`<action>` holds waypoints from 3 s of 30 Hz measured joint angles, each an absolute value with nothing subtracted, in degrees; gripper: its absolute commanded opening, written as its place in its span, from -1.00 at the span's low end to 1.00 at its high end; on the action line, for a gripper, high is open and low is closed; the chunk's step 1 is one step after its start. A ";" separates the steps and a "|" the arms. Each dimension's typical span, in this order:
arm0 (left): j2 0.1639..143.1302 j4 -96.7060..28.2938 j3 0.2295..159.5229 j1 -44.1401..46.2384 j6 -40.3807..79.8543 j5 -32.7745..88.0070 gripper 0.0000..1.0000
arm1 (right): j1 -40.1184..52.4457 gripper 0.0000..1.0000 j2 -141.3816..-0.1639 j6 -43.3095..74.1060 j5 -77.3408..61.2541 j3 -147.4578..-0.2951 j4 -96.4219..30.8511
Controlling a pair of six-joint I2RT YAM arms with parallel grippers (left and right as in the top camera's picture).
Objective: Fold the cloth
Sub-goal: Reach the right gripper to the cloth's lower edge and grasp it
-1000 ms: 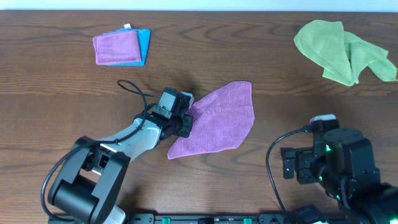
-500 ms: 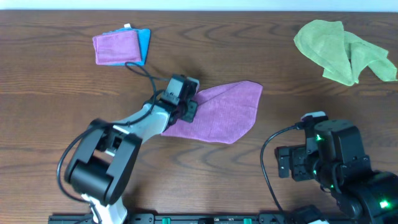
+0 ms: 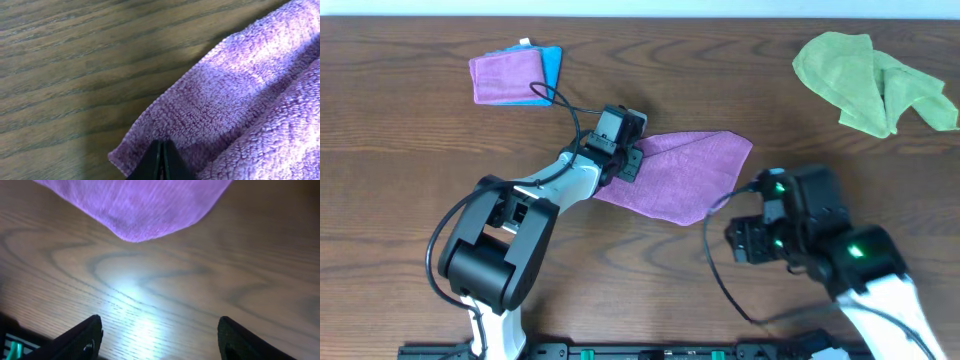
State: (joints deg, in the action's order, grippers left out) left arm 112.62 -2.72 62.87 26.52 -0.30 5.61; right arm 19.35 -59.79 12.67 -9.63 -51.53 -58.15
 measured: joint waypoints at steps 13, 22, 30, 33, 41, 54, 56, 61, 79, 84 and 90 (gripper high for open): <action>112.62 -2.79 62.87 25.21 -0.30 5.54 -0.89 | 19.35 -0.89 -79.70 13.50 -18.85 -50.04 -40.66; 112.62 -2.79 62.87 25.21 -0.30 5.54 -0.89 | 19.66 -0.97 -84.29 13.61 -21.54 -50.04 -36.21; 112.62 -2.79 62.87 25.21 -0.30 5.54 -0.89 | 22.46 -0.97 -87.42 13.61 -21.65 -50.04 -32.82; 112.62 -2.79 62.87 25.21 -0.27 5.54 -0.89 | 22.90 -0.97 -89.21 13.61 -21.50 -50.04 -31.92; 112.62 -2.79 62.87 25.21 -0.27 5.54 -0.89 | 23.18 -0.97 -94.24 13.61 -21.02 -50.04 -28.27; 112.62 -2.70 62.87 25.17 -0.16 6.00 -0.89 | 23.18 -0.97 -99.59 13.61 -20.99 -50.04 -25.63; 112.62 -2.70 62.87 25.17 -0.03 6.00 -0.89 | 23.18 -0.97 -100.12 13.61 -21.10 -50.06 -25.69; 112.62 -2.28 62.87 25.17 0.03 6.00 -0.89 | 23.38 -0.97 -100.12 13.61 -20.99 -50.19 -27.03; 112.62 -0.99 63.16 22.90 0.16 5.98 -0.89 | 24.40 -0.97 -100.12 13.61 -21.21 -51.24 -39.05; 112.62 -1.28 63.33 22.59 0.40 7.62 -0.88 | 24.40 -0.97 -100.12 13.63 -21.23 -51.24 -39.13; 112.73 -7.68 68.36 22.61 1.43 11.73 -0.88 | 24.40 -0.98 -100.12 13.63 -21.23 -51.24 -38.83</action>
